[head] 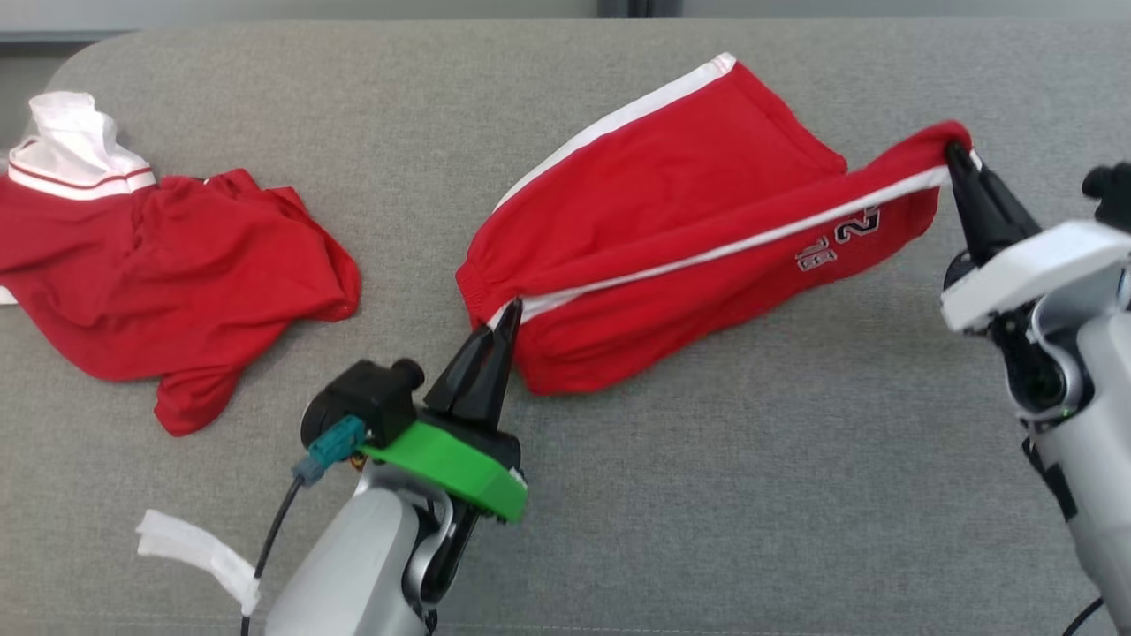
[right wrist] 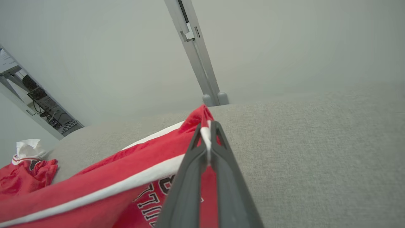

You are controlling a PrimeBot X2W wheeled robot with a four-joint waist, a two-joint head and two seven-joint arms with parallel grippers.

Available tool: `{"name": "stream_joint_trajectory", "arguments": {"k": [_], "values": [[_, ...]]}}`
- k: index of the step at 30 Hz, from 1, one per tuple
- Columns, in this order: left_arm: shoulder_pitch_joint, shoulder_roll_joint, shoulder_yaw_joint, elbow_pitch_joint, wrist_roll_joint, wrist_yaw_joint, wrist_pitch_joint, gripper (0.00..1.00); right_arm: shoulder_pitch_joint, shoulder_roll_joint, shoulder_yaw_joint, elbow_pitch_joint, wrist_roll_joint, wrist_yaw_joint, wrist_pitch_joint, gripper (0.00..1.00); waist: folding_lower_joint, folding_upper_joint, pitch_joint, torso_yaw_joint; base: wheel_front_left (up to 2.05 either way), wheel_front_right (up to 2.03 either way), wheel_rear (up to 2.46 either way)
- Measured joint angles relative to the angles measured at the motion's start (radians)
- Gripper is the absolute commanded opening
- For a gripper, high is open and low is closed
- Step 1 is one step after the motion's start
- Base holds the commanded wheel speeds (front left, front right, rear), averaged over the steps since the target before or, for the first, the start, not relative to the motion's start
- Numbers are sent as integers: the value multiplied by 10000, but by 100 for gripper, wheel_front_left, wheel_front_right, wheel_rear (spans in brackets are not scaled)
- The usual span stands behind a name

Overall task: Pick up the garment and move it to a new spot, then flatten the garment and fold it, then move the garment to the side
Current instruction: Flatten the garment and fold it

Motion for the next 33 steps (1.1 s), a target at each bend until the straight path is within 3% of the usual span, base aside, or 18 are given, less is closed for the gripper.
{"name": "stream_joint_trajectory", "arguments": {"k": [10, 18, 19, 20, 21, 22, 33], "values": [[-2452, -228, -257, 1371, -548, -17, -13, 0, -3712, -125, 453, 3032, -508, 4, 556, 0, 0, 0, 1246, 884, 0, 0, 0], [-3099, -245, -861, 1651, -1051, -17, -13, 0, -5305, 105, 867, 5118, -840, 4, 293, 0, 1, 0, 2011, 1529, 0, 0, 0], [-3131, -244, -940, 1670, -1114, -17, -13, 8, -5387, 144, 936, 5290, -853, 4, 201, 12, 1, 0, 2072, 1607, 0, 0, 0], [-3151, -242, -978, 1682, -1151, -17, -13, 22, -5453, 169, 988, 5394, -851, 4, 117, 64, 1, 0, 2112, 1662, 0, 0, 0], [-3173, -244, -1022, 1695, -1193, -17, -13, 45, -5532, 197, 1062, 5490, -807, 2, 27, 100, 1, 0, 2155, 1725, 0, 0, 0], [-3191, -244, -1037, 1693, -1202, -2, -13, 100, -5583, 222, 1122, 5584, -715, 4, -46, 100, 0, 0, 2185, 1779, 0, 0, 0], [-2388, -247, -744, 1327, 54, 395, -13, 100, -4936, -299, 2533, 5852, -186, 2, -719, 100, 1, 0, 1646, 1817, 0, 0, 0]]}}
